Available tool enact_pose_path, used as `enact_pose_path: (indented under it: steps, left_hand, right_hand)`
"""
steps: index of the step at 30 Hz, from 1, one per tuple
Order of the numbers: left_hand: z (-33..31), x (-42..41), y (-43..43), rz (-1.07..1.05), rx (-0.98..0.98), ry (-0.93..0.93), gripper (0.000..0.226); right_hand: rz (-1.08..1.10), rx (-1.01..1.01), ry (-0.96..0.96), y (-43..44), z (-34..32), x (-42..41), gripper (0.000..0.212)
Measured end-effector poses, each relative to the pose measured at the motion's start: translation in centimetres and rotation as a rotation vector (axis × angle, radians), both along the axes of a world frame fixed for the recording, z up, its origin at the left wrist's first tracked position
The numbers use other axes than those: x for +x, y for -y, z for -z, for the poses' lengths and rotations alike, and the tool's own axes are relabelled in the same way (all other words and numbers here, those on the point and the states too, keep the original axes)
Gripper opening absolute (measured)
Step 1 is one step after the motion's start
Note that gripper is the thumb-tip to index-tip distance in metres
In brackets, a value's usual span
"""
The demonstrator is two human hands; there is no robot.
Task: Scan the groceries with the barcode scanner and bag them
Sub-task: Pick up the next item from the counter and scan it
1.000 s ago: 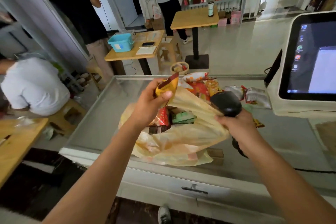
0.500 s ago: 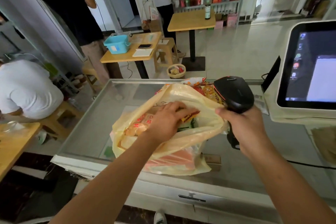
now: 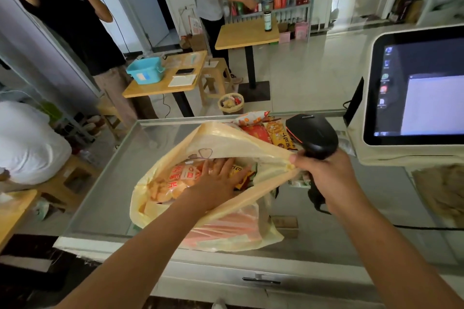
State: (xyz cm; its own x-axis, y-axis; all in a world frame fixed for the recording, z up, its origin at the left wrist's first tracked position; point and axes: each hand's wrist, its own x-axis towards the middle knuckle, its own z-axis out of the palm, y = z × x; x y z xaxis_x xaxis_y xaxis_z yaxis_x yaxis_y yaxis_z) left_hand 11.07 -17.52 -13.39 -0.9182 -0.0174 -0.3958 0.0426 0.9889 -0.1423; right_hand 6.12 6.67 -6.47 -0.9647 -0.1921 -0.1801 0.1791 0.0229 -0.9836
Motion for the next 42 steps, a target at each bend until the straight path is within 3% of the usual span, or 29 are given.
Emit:
enact_pose_path:
  steps: [3,7,8,10,12,14,17,20,23,25,28,30,33,38,42]
  left_hand:
    - [-2.9,0.4,-1.1,0.089,0.189,0.038,0.065]
    - [-8.6,2.0,-2.0,0.034,0.667,0.238,0.058]
    - [-9.7,2.1,-2.2,0.023,0.745,0.216,0.051]
    - [-11.6,1.7,-3.6,0.068,0.826,-0.041,0.039]
    - [-12.7,1.1,-5.8,0.095,1.036,-0.233,0.034]
    - [-12.8,0.8,-8.7,0.12,1.204,-0.294,0.032]
    - [-10.9,0.5,-13.4,0.167,1.251,-0.3,0.03]
    - [-7.2,-0.4,-18.2,0.13,1.05,-0.18,0.03]
    - [-1.9,-2.2,-21.2,-0.113,0.884,-0.045,0.036]
    - [1.6,-3.6,-21.6,-0.222,0.776,-0.119,0.036]
    - [5.9,-5.4,-21.1,-0.172,0.339,-0.179,0.04]
    - [7.8,-6.3,-20.6,-0.138,0.198,-0.151,0.047]
    - [9.6,-7.6,-20.2,-0.134,0.147,-0.145,0.065]
    - [9.5,-7.7,-20.4,-0.118,0.12,-0.072,0.069]
    - [7.0,-7.0,-20.4,-0.194,0.327,-0.193,0.062]
  right_hand:
    - [0.001,0.01,-0.006,-0.7,0.2,0.0,0.022]
    - [0.056,-0.017,0.034,-2.3,0.7,0.1,0.02]
    - [0.073,-0.023,0.05,-2.8,0.8,0.1,0.02]
    - [0.119,-0.015,0.076,-3.8,1.1,0.1,0.023]
    - [0.168,0.0,0.09,-4.9,1.3,0.0,0.026]
    - [0.193,0.007,0.097,-6.1,1.4,0.0,0.027]
    - [0.22,0.026,0.077,-7.8,1.4,0.3,0.024]
    - [0.276,0.068,0.068,-9.5,2.2,0.8,0.018]
    - [0.304,0.109,0.086,-10.8,3.7,1.0,0.019]
    - [0.318,0.121,0.109,-11.8,4.5,1.2,0.023]
    - [0.312,0.109,0.159,-13.2,5.3,1.6,0.023]
    - [0.297,0.103,0.187,-13.6,5.7,1.9,0.023]
    - [0.267,0.105,0.232,-13.3,6.5,2.4,0.022]
    - [0.227,0.138,0.254,-12.1,7.6,3.3,0.02]
    - [0.236,0.139,0.236,-11.9,7.4,3.6,0.019]
